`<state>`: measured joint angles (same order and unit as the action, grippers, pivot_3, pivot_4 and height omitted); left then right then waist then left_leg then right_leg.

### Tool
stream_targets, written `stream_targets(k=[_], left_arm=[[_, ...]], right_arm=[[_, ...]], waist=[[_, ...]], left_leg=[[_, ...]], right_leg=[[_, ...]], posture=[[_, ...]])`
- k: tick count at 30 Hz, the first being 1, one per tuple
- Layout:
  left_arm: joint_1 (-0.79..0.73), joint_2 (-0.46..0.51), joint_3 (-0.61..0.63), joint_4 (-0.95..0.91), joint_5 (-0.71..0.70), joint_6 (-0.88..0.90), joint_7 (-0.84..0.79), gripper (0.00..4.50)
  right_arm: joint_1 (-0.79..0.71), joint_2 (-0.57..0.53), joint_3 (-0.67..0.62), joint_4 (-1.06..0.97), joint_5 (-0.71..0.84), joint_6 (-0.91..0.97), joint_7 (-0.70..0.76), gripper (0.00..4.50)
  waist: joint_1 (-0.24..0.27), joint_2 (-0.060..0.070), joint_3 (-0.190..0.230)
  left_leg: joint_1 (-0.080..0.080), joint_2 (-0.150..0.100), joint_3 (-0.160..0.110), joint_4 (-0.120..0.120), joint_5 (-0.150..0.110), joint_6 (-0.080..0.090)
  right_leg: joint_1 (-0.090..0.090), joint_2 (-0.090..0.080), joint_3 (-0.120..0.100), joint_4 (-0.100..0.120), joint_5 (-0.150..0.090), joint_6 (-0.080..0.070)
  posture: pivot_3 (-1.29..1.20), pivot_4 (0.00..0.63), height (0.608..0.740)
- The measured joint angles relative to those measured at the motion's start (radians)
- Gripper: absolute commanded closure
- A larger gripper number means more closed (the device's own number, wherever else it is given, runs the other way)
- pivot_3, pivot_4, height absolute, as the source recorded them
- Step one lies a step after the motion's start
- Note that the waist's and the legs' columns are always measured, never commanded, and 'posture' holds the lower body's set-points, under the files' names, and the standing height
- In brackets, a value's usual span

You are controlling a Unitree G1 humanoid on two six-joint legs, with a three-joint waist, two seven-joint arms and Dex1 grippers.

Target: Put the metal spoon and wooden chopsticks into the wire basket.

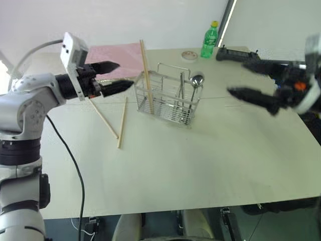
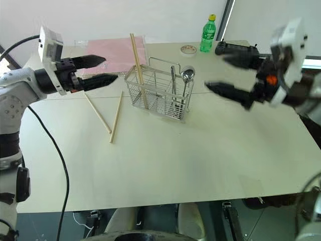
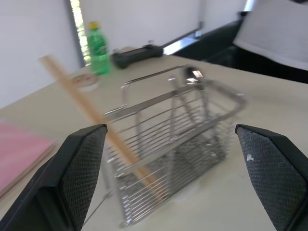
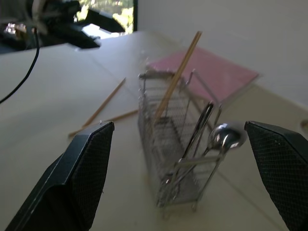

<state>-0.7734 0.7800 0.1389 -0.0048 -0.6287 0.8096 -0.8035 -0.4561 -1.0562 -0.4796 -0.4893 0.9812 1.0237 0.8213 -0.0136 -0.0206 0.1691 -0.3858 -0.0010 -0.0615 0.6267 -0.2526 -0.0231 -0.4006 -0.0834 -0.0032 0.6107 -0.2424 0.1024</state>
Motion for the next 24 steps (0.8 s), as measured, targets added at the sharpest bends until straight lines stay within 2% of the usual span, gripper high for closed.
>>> stream_targets(k=[5, 8, 11, 17, 24], left_arm=[[-0.070, -0.073, 0.040, 0.116, 0.087, 0.140, 0.298, 0.00], [-0.120, -0.164, 0.073, 0.175, 0.193, 0.202, 0.558, 0.00], [-0.145, -0.252, 0.142, 0.211, 0.253, 0.249, 0.750, 0.00], [-0.209, -0.385, 0.218, 0.359, 0.300, 0.255, 0.935, 0.00], [-0.306, -0.441, 0.288, 0.647, 0.323, 0.167, 1.036, 0.00]], right_arm=[[0.184, 0.040, -0.101, -0.166, 0.134, 0.067, -0.101, 0.04], [0.251, 0.096, -0.127, -0.193, 0.182, 0.073, -0.209, 0.04], [0.294, 0.121, -0.125, -0.218, 0.218, 0.071, -0.281, 0.04], [0.320, 0.134, -0.124, -0.243, 0.331, 0.033, -0.420, 0.04], [0.359, 0.125, -0.120, -0.251, 0.406, -0.010, -0.511, 0.04]], waist=[[0.005, -0.004, 0.000], [0.010, -0.006, 0.000], [0.019, -0.006, 0.000], [0.029, -0.007, 0.000], [0.028, -0.007, 0.001]], left_leg=[[0.001, 0.000, -0.001, 0.005, 0.001, -0.002], [0.002, -0.002, 0.000, 0.005, 0.001, -0.003], [0.000, -0.003, 0.000, 0.005, 0.002, -0.003], [-0.003, -0.004, 0.000, 0.003, 0.002, -0.004], [-0.003, -0.004, 0.000, 0.004, 0.002, -0.004]], right_leg=[[0.005, -0.001, 0.000, -0.001, -0.002, 0.001], [0.006, -0.005, 0.000, -0.002, 0.000, 0.001], [0.005, -0.005, 0.000, -0.002, 0.003, 0.004], [0.002, -0.005, -0.001, -0.002, 0.005, 0.006], [0.004, -0.005, -0.001, -0.007, 0.005, 0.005]], posture=[[0.00, 0.150, 0.721], [0.00, 0.150, 0.721], [0.00, 0.150, 0.721], [0.00, 0.150, 0.721], [0.00, 0.150, 0.721]])
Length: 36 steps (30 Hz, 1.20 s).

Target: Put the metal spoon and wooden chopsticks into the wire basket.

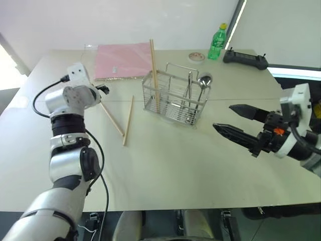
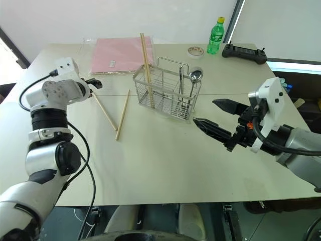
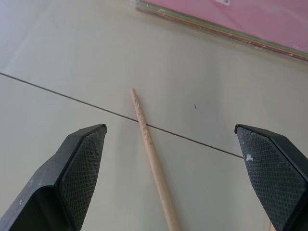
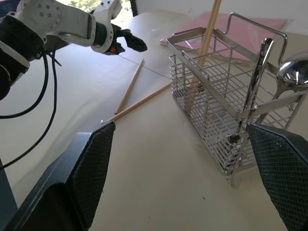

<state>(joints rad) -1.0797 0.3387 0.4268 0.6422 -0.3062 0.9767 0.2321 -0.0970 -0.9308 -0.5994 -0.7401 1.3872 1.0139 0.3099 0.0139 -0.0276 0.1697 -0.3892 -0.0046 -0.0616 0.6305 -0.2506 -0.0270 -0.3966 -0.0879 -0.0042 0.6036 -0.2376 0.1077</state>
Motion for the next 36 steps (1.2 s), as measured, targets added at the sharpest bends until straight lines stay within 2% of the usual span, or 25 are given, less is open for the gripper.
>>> stream_targets(k=[9, 23, 26, 33, 36], left_arm=[[-0.083, -0.035, -0.002, 0.339, 0.024, -0.196, 0.018, 0.00], [-0.133, -0.007, -0.013, 0.531, 0.050, -0.363, 0.033, 0.00], [-0.137, -0.003, -0.013, 0.561, 0.055, -0.395, 0.047, 0.89], [-0.138, 0.016, -0.010, 0.590, 0.057, -0.404, 0.097, 4.43], [-0.141, 0.017, -0.006, 0.595, 0.055, -0.404, 0.104, 4.47]], right_arm=[[0.064, -0.037, 0.026, -0.037, 0.079, -0.050, -0.052, 0.04], [0.155, -0.072, 0.020, -0.065, 0.110, -0.130, -0.063, 0.04], [0.169, -0.074, 0.012, -0.064, 0.110, -0.139, -0.070, 0.00], [0.180, -0.074, 0.000, -0.064, 0.109, -0.162, -0.087, 0.00], [0.180, -0.074, 0.000, -0.064, 0.109, -0.178, -0.097, 0.00]], waist=[[-0.001, 0.000, 0.000], [-0.001, 0.000, 0.000], [-0.001, 0.001, -0.001], [0.001, 0.001, -0.001], [0.003, 0.000, -0.001]], left_leg=[[-0.002, 0.000, 0.001, -0.001, 0.000, 0.000], [-0.001, 0.000, 0.002, 0.000, 0.000, -0.001], [0.000, 0.000, 0.002, 0.000, 0.000, -0.001], [0.000, 0.000, 0.002, 0.000, 0.000, -0.001], [0.000, 0.000, 0.002, 0.000, 0.000, -0.001]], right_leg=[[0.001, -0.001, 0.000, -0.007, 0.004, 0.004], [0.002, -0.001, 0.000, -0.007, 0.005, 0.003], [0.002, -0.001, 0.000, -0.007, 0.005, 0.004], [0.003, -0.001, 0.000, -0.007, 0.005, 0.004], [0.003, -0.001, 0.000, -0.007, 0.005, 0.005]], posture=[[0.00, 0.150, 0.721], [0.00, 0.150, 0.721], [0.00, 0.150, 0.721], [0.00, 0.150, 0.721], [0.00, 0.150, 0.721]])
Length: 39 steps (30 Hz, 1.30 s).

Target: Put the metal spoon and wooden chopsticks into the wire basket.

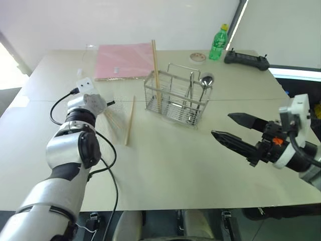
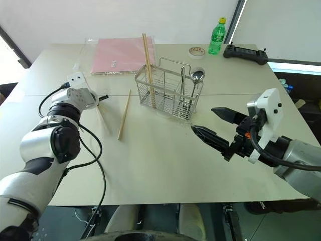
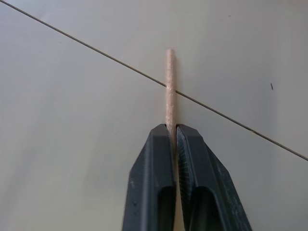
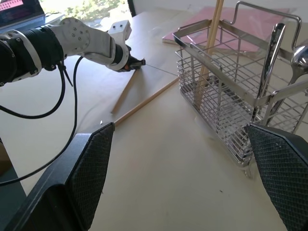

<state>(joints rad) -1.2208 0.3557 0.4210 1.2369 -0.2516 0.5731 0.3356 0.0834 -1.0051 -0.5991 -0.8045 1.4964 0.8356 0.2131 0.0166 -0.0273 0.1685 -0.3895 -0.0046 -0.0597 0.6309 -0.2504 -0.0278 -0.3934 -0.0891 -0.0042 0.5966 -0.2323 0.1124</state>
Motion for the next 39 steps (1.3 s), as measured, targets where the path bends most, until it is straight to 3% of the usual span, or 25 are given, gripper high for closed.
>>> stream_targets(k=[8, 12, 15, 21, 30, 39], left_arm=[[-0.004, 0.001, 0.036, 0.006, -0.022, -0.020, -0.008, 4.47], [-0.017, 0.014, 0.071, 0.006, -0.064, -0.088, -0.086, 4.47], [-0.069, 0.065, 0.089, -0.067, -0.109, -0.201, -0.258, 4.47], [-0.180, 0.103, 0.032, -0.427, -0.175, -0.349, -0.633, 4.47], [-0.158, -0.070, -0.126, -0.634, -0.184, -0.402, -0.820, 4.47], [-0.074, -0.161, -0.212, -0.585, -0.125, -0.528, -0.879, 4.47]], right_arm=[[0.010, 0.000, 0.000, 0.001, 0.000, -0.015, -0.010, 0.00], [0.029, 0.000, -0.001, 0.001, 0.000, -0.015, -0.006, 0.00], [0.042, -0.006, -0.014, 0.001, 0.005, -0.015, -0.007, 0.00], [0.074, -0.013, -0.040, 0.001, 0.026, -0.015, -0.027, 0.00], [0.078, -0.003, -0.039, -0.020, 0.041, -0.042, -0.066, 0.00], [0.132, 0.006, -0.049, -0.062, 0.069, -0.088, -0.138, 0.00]], waist=[[0.000, 0.000, 0.000], [-0.001, -0.002, 0.001], [-0.004, -0.006, 0.003], [0.003, -0.005, 0.003], [0.024, -0.004, 0.002], [0.023, -0.003, 0.002]], left_leg=[[0.000, 0.000, 0.000, 0.000, 0.000, 0.000], [-0.001, 0.000, 0.000, 0.000, 0.000, 0.000], [-0.003, 0.001, 0.000, -0.001, 0.000, -0.001], [-0.002, 0.000, 0.002, -0.002, 0.000, -0.001], [0.000, 0.000, 0.004, 0.003, 0.001, -0.001], [-0.002, 0.002, 0.003, 0.000, 0.001, 0.000]], right_leg=[[0.000, 0.000, 0.000, 0.000, 0.000, 0.000], [-0.001, 0.000, 0.000, 0.000, 0.000, 0.000], [-0.004, 0.000, 0.000, 0.000, 0.000, -0.001], [-0.002, -0.002, 0.000, -0.002, 0.000, -0.001], [0.004, -0.003, 0.000, -0.003, -0.002, -0.006], [0.000, 0.001, 0.000, -0.002, 0.000, -0.003]], posture=[[0.00, 0.150, 0.721], [0.00, 0.150, 0.721], [0.00, 0.150, 0.721], [0.00, 0.150, 0.721], [0.00, 0.150, 0.721], [0.00, 0.150, 0.721]])
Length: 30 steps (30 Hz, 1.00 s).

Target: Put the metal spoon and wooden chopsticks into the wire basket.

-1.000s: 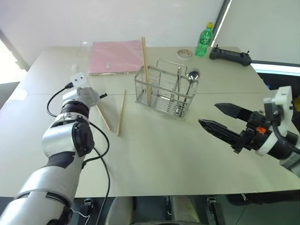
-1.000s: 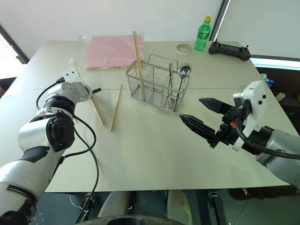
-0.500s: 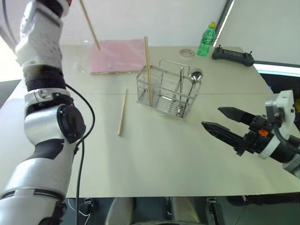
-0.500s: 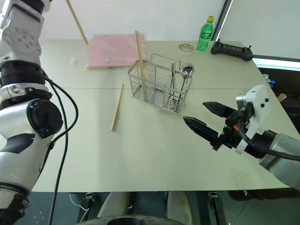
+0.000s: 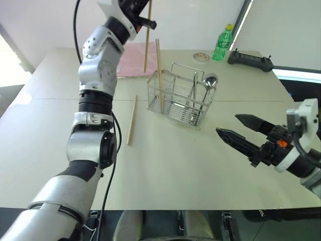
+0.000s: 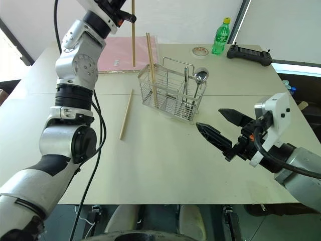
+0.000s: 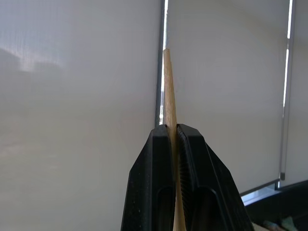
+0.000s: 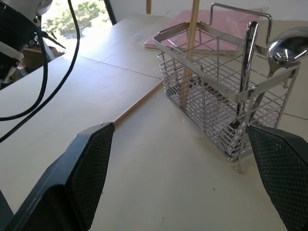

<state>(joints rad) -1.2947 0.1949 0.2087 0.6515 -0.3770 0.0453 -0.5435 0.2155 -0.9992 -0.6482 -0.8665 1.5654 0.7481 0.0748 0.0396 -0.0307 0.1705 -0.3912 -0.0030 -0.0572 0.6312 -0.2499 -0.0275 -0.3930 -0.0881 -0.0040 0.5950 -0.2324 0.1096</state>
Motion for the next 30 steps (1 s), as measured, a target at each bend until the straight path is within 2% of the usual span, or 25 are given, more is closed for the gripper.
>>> stream_targets(k=[16, 19, 25, 26, 30], left_arm=[[-0.009, -0.094, 0.003, 0.258, 0.047, -0.193, 0.024, 4.47], [-0.009, -0.098, 0.007, 0.310, 0.052, -0.228, 0.024, 3.48], [-0.009, -0.110, 0.035, 0.324, 0.021, -0.223, 0.012, 0.44], [-0.009, -0.110, 0.045, 0.319, 0.010, -0.209, 0.013, 0.05], [-0.008, -0.093, 0.062, 0.257, -0.026, -0.123, 0.029, 0.05]], right_arm=[[0.056, -0.004, -0.056, -0.038, 0.104, -0.076, -0.099, 0.00], [0.056, -0.006, -0.064, -0.038, 0.114, -0.079, -0.109, 0.00], [0.055, -0.006, -0.064, -0.038, 0.131, -0.081, -0.118, 0.00], [0.055, -0.006, -0.064, -0.038, 0.132, -0.082, -0.118, 0.00], [0.046, -0.006, -0.061, -0.032, 0.132, -0.088, -0.119, 0.00]], waist=[[0.000, 0.000, 0.000], [0.001, 0.000, 0.000], [0.001, 0.000, 0.000], [0.001, 0.000, 0.000], [-0.002, 0.000, 0.000]], left_leg=[[0.000, 0.000, 0.000, 0.001, 0.000, 0.000], [0.000, 0.000, 0.000, 0.001, 0.000, 0.000], [0.000, 0.000, 0.000, 0.002, 0.000, 0.000], [0.000, 0.000, 0.000, 0.002, 0.000, 0.000], [0.000, 0.000, 0.000, 0.002, 0.000, 0.000]], right_leg=[[0.002, 0.000, 0.000, -0.001, -0.002, -0.003], [0.002, 0.000, 0.000, -0.001, -0.002, -0.003], [0.002, 0.000, 0.000, -0.001, -0.002, -0.003], [0.002, 0.000, 0.000, -0.001, -0.002, -0.003], [0.002, 0.000, 0.000, -0.001, -0.001, -0.003]], posture=[[0.00, 0.150, 0.721], [0.00, 0.150, 0.721], [0.00, 0.150, 0.721], [0.00, 0.150, 0.721], [0.00, 0.150, 0.721]])
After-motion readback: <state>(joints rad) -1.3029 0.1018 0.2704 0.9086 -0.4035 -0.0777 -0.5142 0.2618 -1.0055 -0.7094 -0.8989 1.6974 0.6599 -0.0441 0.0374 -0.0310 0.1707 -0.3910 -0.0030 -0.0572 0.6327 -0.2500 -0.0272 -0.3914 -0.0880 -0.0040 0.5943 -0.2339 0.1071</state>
